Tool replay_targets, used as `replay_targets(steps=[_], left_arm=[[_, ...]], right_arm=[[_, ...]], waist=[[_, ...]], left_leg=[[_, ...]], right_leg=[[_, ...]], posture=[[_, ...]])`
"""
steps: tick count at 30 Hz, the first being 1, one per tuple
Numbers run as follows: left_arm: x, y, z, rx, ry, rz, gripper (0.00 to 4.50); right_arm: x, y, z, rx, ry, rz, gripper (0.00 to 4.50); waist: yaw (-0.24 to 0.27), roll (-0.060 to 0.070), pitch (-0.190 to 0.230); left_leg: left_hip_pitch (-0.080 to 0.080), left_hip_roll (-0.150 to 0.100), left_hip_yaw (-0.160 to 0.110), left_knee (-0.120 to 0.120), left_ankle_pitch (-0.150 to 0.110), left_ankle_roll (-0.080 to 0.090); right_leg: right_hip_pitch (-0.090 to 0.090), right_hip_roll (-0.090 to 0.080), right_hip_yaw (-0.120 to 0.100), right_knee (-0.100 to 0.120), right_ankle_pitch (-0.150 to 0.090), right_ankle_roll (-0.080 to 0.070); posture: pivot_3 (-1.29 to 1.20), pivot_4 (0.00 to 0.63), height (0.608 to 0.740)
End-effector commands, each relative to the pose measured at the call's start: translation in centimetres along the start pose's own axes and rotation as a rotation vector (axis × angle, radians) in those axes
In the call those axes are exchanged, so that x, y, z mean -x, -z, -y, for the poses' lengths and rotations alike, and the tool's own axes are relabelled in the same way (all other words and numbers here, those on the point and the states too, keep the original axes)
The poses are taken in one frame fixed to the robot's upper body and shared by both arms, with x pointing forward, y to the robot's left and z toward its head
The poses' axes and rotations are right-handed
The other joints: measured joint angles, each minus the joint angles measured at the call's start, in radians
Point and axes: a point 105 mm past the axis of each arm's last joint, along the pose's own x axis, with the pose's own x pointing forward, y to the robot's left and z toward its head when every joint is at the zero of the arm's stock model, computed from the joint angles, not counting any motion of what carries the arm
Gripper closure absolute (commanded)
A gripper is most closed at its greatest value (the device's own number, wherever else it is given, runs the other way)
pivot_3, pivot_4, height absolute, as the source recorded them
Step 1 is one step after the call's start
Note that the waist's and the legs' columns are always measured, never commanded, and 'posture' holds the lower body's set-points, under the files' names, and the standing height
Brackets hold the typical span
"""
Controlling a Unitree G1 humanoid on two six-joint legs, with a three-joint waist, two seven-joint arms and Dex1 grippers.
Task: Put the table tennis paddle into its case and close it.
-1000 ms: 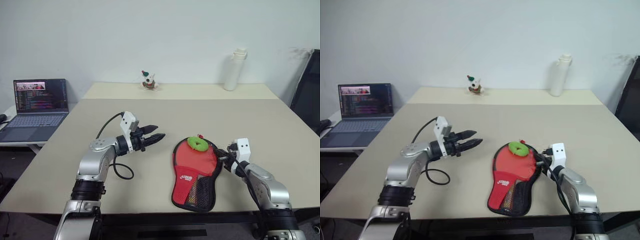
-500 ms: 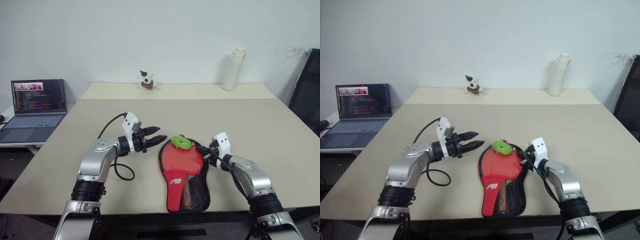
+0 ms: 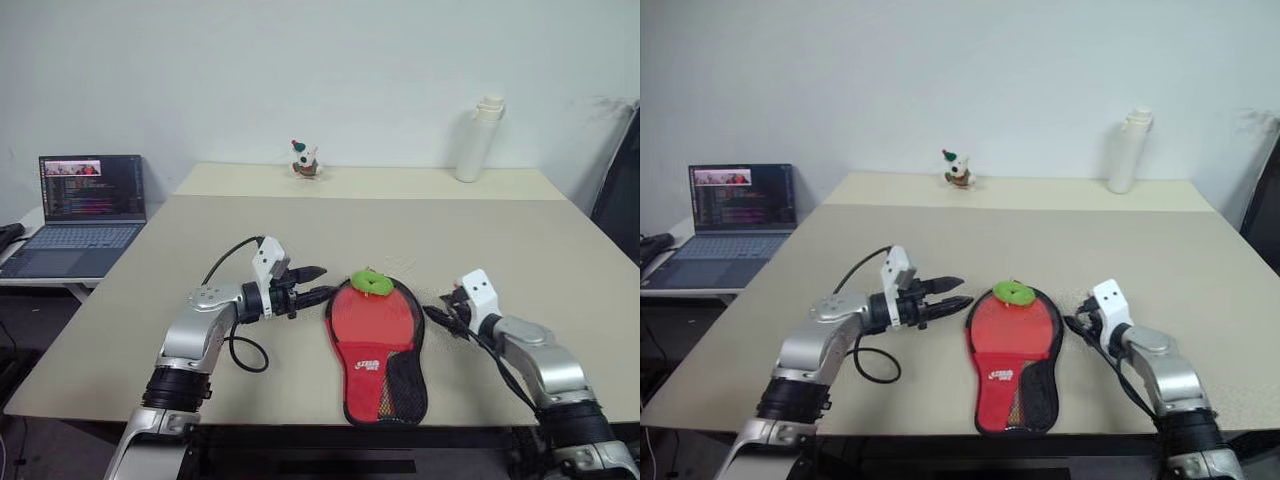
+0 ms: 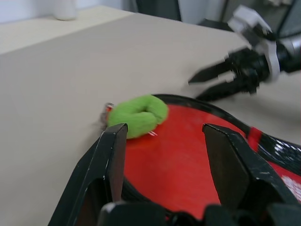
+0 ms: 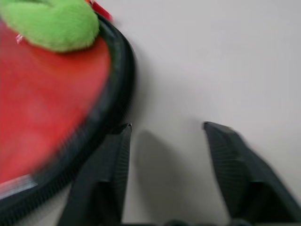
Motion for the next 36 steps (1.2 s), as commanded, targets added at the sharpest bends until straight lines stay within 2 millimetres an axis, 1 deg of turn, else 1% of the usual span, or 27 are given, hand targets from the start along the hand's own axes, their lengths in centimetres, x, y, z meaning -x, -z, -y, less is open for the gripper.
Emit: replay_targets(steps=[1,2,4,5,7,10,13,14,18,21,24,27,29,31,36], left_arm=[[-0.8,-0.5,1.2,-0.085,0.078,-0.001,1.73],[-1.1,-0.2,1.4,-0.090,0.098,-0.007,1.73],[-1.8,0.2,1.7,-0.099,0.126,-0.018,1.73],[-2.1,0.6,1.9,-0.101,0.146,-0.028,1.73],[-2.7,1.3,2.2,-0.074,0.184,-0.053,1.73],[-3.6,2.8,2.1,-0.084,0.205,-0.109,1.14],[-4.4,3.8,2.0,-0.088,0.218,-0.134,0.10],[-4.6,4.1,2.0,-0.091,0.219,-0.140,0.04],[-4.9,5.6,2.0,-0.098,0.221,-0.164,0.04],[-4.8,6.8,2.6,-0.112,0.252,-0.189,0.04],[-4.8,7.1,2.9,-0.121,0.267,-0.191,0.04],[-4.7,7.2,3.1,-0.120,0.271,-0.189,0.04],[-4.6,7.4,3.2,-0.123,0.273,-0.190,0.04],[-4.5,7.5,3.3,-0.125,0.274,-0.190,0.04],[-4.3,7.5,3.5,-0.128,0.273,-0.191,0.04]], right_arm=[[2.3,-3.7,0.0,0.002,-0.033,0.121,0.40],[2.7,-4.3,-0.4,-0.005,-0.055,0.138,0.03],[3.1,-5.0,-1.0,-0.011,-0.077,0.157,0.03],[3.1,-5.3,-1.2,-0.009,-0.082,0.161,0.03],[3.1,-5.8,-1.7,-0.006,-0.093,0.171,0.03],[3.0,-6.4,-2.4,-0.001,-0.114,0.185,0.00],[2.9,-6.9,-3.1,0.018,-0.145,0.187,0.00],[2.8,-7.0,-3.2,0.025,-0.155,0.186,0.00],[2.1,-7.7,-4.1,0.068,-0.195,0.188,0.00],[0.9,-8.8,-5.4,0.118,-0.243,0.204,0.00],[-0.4,-10.0,-7.0,0.153,-0.295,0.234,0.00],[-1.7,-10.6,-8.4,0.214,-0.349,0.243,0.00],[-2.6,-10.6,-9.1,0.256,-0.374,0.241,0.00],[-3.5,-10.1,-9.4,0.291,-0.389,0.226,0.00],[-5.3,-8.7,-9.6,0.337,-0.397,0.188,0.00]], waist=[[0.001,0.000,0.000],[0.000,0.000,0.000],[0.000,0.000,0.000],[0.001,0.000,0.000],[0.002,0.000,0.000],[0.004,0.000,0.000],[0.005,0.000,0.000],[0.005,0.000,0.000],[0.005,0.000,0.000],[0.004,0.000,0.000],[0.005,0.000,0.000],[0.006,0.000,0.000],[0.006,0.000,0.000],[0.005,0.000,0.000],[0.005,0.000,0.000]], left_leg=[[0.000,0.000,0.000,0.000,0.000,0.000],[0.000,0.001,0.000,0.000,0.000,0.000],[0.000,0.002,0.000,0.000,0.000,0.000],[0.001,0.002,0.000,0.000,0.000,0.000],[0.001,0.002,0.000,0.000,0.000,0.000],[0.000,0.001,0.000,0.000,0.000,0.000],[0.000,0.000,0.000,0.000,0.000,0.000],[0.000,0.000,0.000,0.000,0.000,0.000],[0.000,0.001,0.000,0.000,0.000,0.000],[0.000,0.001,0.000,0.000,0.000,0.000],[0.001,0.001,0.000,0.001,0.000,0.000],[0.000,0.001,0.000,0.000,0.000,0.000],[0.000,0.000,0.000,0.000,0.000,0.000],[0.000,0.000,0.000,0.000,0.000,0.000],[0.000,0.000,0.000,0.001,0.000,0.000]], right_leg=[[0.000,0.000,0.000,0.000,0.000,0.000],[0.000,0.001,0.000,0.000,0.000,0.000],[0.000,0.001,0.000,0.000,-0.001,0.000],[0.000,0.002,0.000,0.000,-0.003,0.002],[0.000,0.002,-0.001,0.000,-0.003,0.002],[0.000,0.001,0.000,0.000,-0.003,0.002],[0.000,0.001,0.000,-0.001,-0.002,0.002],[0.000,0.001,0.000,-0.001,-0.002,0.002],[0.000,0.001,-0.001,-0.001,-0.002,0.002],[0.000,0.001,-0.001,0.000,-0.003,0.002],[0.000,0.001,-0.001,0.000,-0.003,0.002],[0.000,0.001,-0.001,0.000,-0.002,0.001],[0.000,0.001,-0.001,0.000,-0.001,-0.001],[0.000,0.001,-0.001,0.000,-0.001,-0.001],[0.001,0.001,-0.001,0.000,-0.001,-0.001]], posture=[[0.00,0.150,0.740],[0.00,0.150,0.740],[0.00,0.150,0.740],[0.00,0.150,0.740],[0.00,0.150,0.740],[0.00,0.150,0.740],[0.00,0.150,0.740],[0.00,0.150,0.740],[0.00,0.150,0.740],[0.00,0.150,0.740],[0.00,0.150,0.740],[0.00,0.150,0.740],[0.00,0.150,0.740],[0.00,0.150,0.740],[0.00,0.150,0.740]])
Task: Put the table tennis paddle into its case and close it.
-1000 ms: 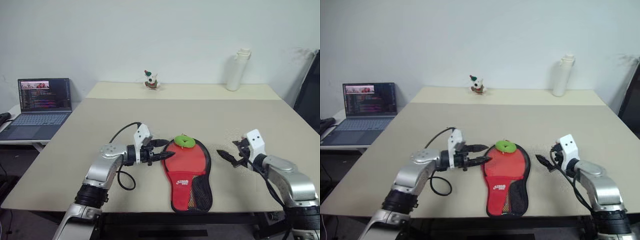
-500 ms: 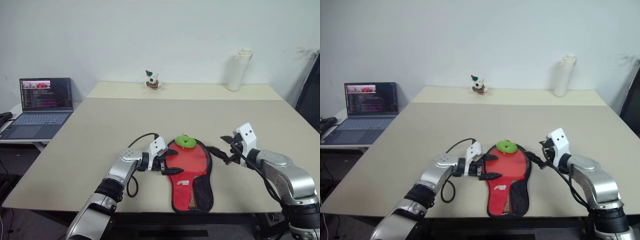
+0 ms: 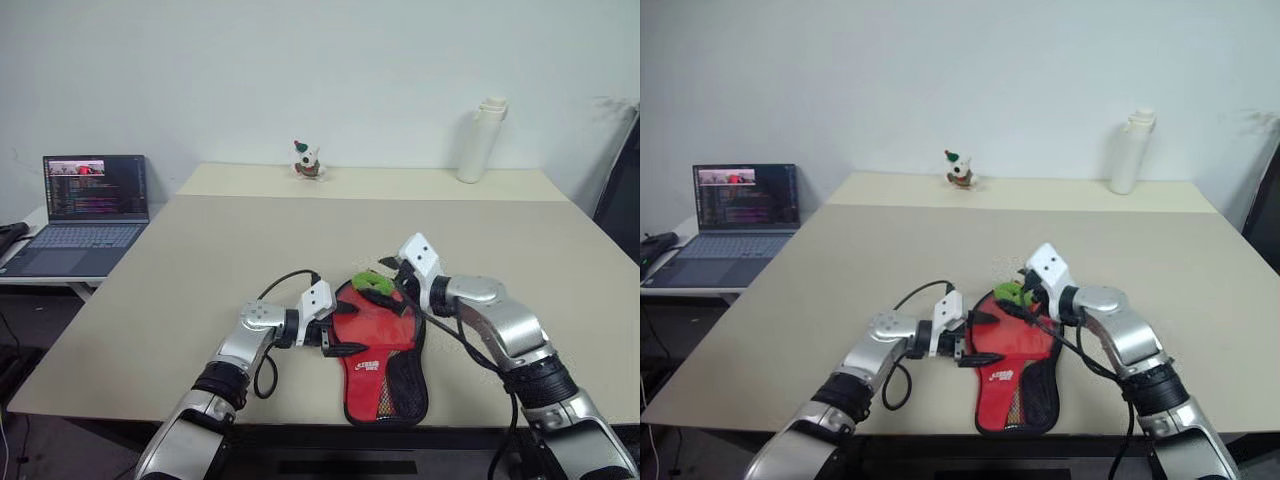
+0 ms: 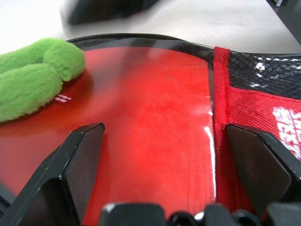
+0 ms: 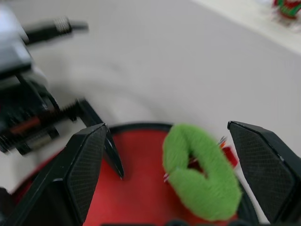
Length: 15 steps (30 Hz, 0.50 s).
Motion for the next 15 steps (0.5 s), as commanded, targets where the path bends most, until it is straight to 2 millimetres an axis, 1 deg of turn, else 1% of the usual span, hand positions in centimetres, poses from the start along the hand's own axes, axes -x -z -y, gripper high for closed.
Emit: replay_targets(steps=[1,5,10,13,15], left_arm=[[-0.1,1.1,0.8,0.013,0.026,-0.044,0.04],[-0.1,1.1,0.9,0.011,0.027,-0.046,0.04],[-0.2,1.1,1.1,0.006,0.035,-0.050,0.04],[-0.2,1.1,1.1,0.005,0.036,-0.052,0.00],[-0.2,1.1,1.1,0.004,0.037,-0.053,0.00]], right_arm=[[-0.9,-0.8,0.4,0.071,0.006,0.025,0.00],[-1.9,0.4,1.1,0.096,0.043,-0.010,0.00],[-2.7,1.1,1.6,0.109,0.087,-0.033,0.00],[-3.0,1.3,2.0,0.110,0.120,-0.042,0.63],[-3.1,1.4,2.2,0.108,0.138,-0.045,1.31]], waist=[[0.000,0.000,0.000],[-0.001,0.000,0.000],[-0.001,0.000,0.000],[-0.002,0.000,0.000],[-0.002,0.000,0.000]], left_leg=[[0.000,0.000,0.000,0.000,0.000,0.000],[0.000,0.000,0.000,0.000,0.000,0.000],[0.000,0.000,0.000,0.000,0.000,0.000],[0.000,0.000,0.000,0.000,0.000,0.000],[0.000,0.000,0.000,0.000,0.000,0.000]], right_leg=[[0.000,0.000,0.000,0.000,0.000,0.000],[0.000,0.000,0.000,0.000,0.000,0.000],[0.000,0.000,0.000,0.000,0.000,0.000],[0.000,0.000,0.000,0.000,0.000,0.000],[0.000,0.000,0.000,0.001,0.000,0.000]], posture=[[0.00,0.150,0.740],[0.00,0.150,0.740],[0.00,0.150,0.740],[0.00,0.150,0.740],[0.00,0.150,0.740]])
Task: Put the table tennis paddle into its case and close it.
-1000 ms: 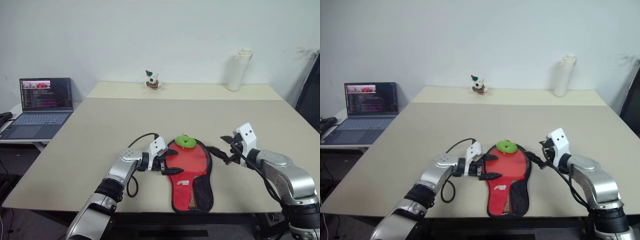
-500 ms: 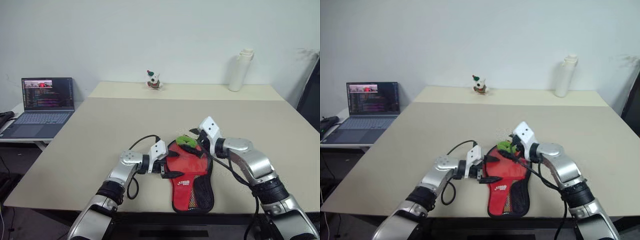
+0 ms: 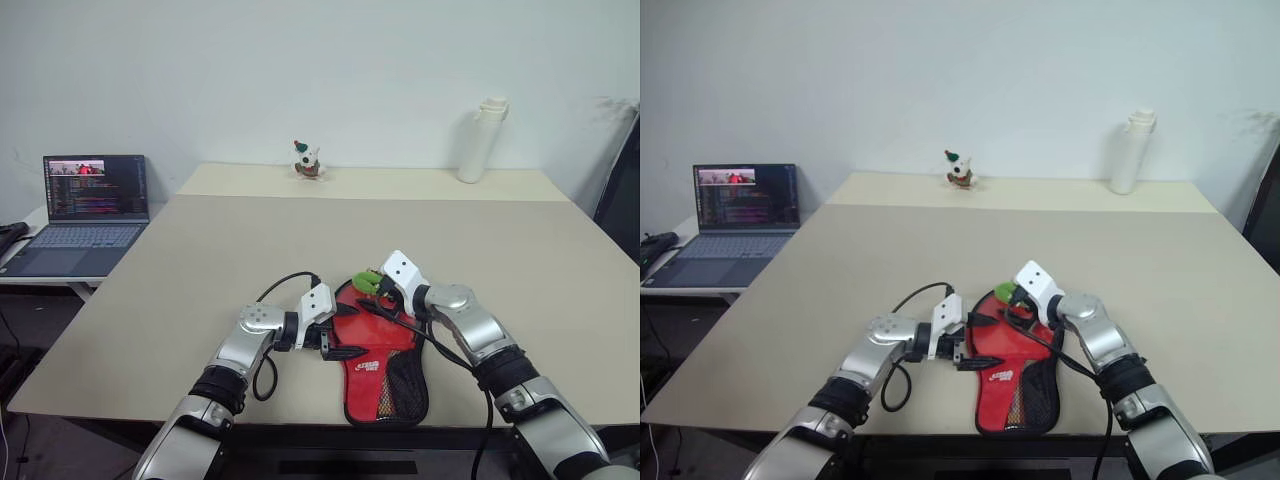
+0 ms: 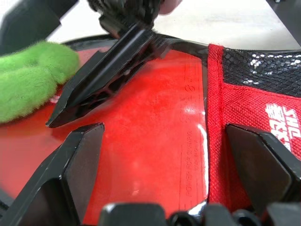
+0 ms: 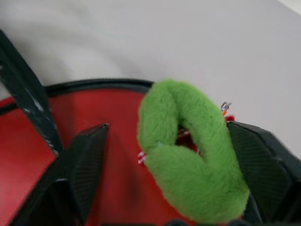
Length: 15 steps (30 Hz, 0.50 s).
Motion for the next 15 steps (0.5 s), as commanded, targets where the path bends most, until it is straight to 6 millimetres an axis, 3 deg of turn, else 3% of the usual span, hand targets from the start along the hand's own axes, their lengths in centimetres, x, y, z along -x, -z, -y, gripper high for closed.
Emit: replay_targets(steps=[1,9,15], left_arm=[[-0.3,1.1,0.8,0.017,0.034,-0.045,0.00],[-0.7,1.2,1.0,0.017,0.043,-0.048,0.00],[-1.3,1.0,0.7,0.009,0.042,-0.052,0.00]], right_arm=[[0.0,-1.6,1.2,0.030,0.061,0.047,1.68],[-0.1,-1.8,2.0,0.025,0.111,0.041,4.36],[-0.1,-1.9,2.0,0.026,0.108,0.042,4.49]], waist=[[0.000,0.000,0.000],[0.000,0.000,0.000],[0.002,0.000,0.000]], left_leg=[[0.000,0.000,0.000,0.000,0.000,0.000],[0.000,0.000,0.000,0.000,0.000,0.000],[0.000,0.000,0.000,0.000,0.000,0.000]], right_leg=[[0.000,0.000,0.000,0.000,0.000,0.000],[0.000,0.000,0.000,0.000,0.000,0.000],[0.001,0.000,0.000,0.000,0.000,0.000]], posture=[[0.00,0.150,0.740],[0.00,0.150,0.740],[0.00,0.150,0.740]])
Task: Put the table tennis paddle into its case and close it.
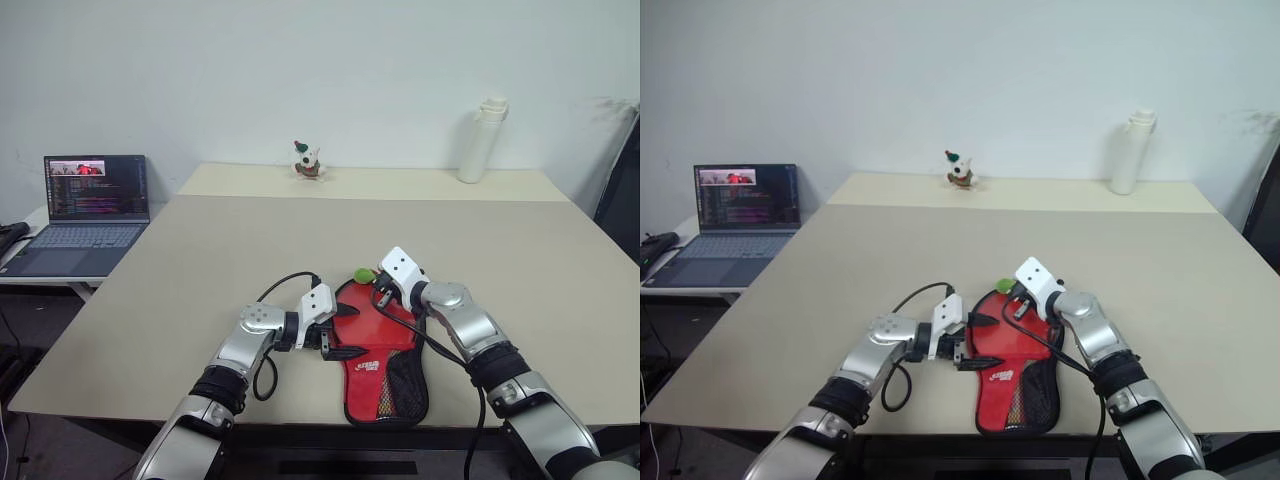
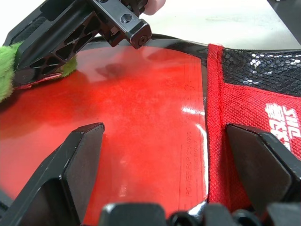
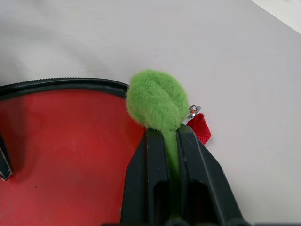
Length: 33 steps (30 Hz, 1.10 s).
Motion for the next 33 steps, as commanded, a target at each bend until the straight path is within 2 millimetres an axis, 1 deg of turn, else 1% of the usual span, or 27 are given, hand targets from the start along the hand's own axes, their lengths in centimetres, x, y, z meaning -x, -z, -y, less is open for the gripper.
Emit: replay_targets(steps=[1,4,11,18,20,22,26,29,33], left_arm=[[-1.1,1.0,0.5,0.011,0.035,-0.050,0.00],[-1.6,1.3,0.3,0.019,0.034,-0.061,0.00],[-2.0,3.0,0.7,0.047,0.051,-0.111,0.00],[-1.8,3.7,0.9,0.059,0.064,-0.129,0.00],[-1.8,3.8,1.0,0.061,0.065,-0.130,0.00],[-1.8,3.9,1.0,0.064,0.069,-0.132,0.00],[-1.9,3.9,1.1,0.066,0.073,-0.132,0.00],[-1.9,4.0,1.3,0.070,0.077,-0.130,0.00],[-2.0,4.1,1.5,0.076,0.080,-0.129,0.00]], right_arm=[[0.1,-1.8,0.8,0.018,0.021,0.052,4.49],[0.2,-2.2,1.0,0.017,0.025,0.061,4.49],[0.7,-3.1,1.8,0.016,0.046,0.078,4.49],[1.4,-3.8,2.7,-0.018,0.076,0.089,4.49],[1.6,-3.9,3.2,-0.027,0.095,0.082,4.49],[1.8,-3.6,4.1,-0.047,0.123,0.065,4.49],[2.6,-1.9,6.3,-0.061,0.188,0.008,4.49],[3.5,-0.1,8.1,-0.071,0.235,-0.047,4.49],[4.2,1.1,9.0,-0.065,0.256,-0.081,4.49]], waist=[[0.002,0.000,0.000],[0.003,0.000,0.000],[0.006,0.001,-0.001],[0.006,0.001,-0.004],[0.006,0.001,-0.004],[0.006,0.001,-0.005],[0.006,0.001,-0.005],[0.008,0.001,-0.005],[0.008,0.001,-0.005]], left_leg=[[0.000,0.000,0.000,0.000,0.000,0.000],[0.000,0.000,0.000,0.001,0.000,0.000],[0.001,0.000,0.000,0.002,0.000,0.000],[0.002,-0.001,0.000,0.002,0.000,0.001],[0.002,-0.001,0.000,0.002,0.000,0.001],[0.002,-0.001,0.000,0.002,0.000,0.001],[0.002,-0.001,0.000,0.002,0.000,0.001],[0.002,-0.001,0.000,0.002,0.000,0.001],[0.001,-0.001,0.000,0.002,0.000,0.001]], right_leg=[[0.000,0.000,0.000,0.000,0.000,0.000],[0.001,0.000,0.000,0.000,0.000,0.000],[0.002,0.000,0.000,0.000,0.000,0.001],[0.003,0.000,0.000,0.000,0.000,0.001],[0.003,0.000,0.000,0.000,0.000,0.001],[0.003,0.000,0.000,0.000,0.000,0.001],[0.003,0.000,0.000,0.000,0.000,0.001],[0.003,-0.001,0.000,-0.001,0.000,0.001],[0.003,-0.001,0.000,-0.001,0.000,0.001]], posture=[[0.00,0.150,0.740],[0.00,0.150,0.740],[0.00,0.150,0.740],[0.00,0.150,0.740],[0.00,0.150,0.740],[0.00,0.150,0.740],[0.00,0.150,0.740],[0.00,0.150,0.740],[0.00,0.150,0.740]])
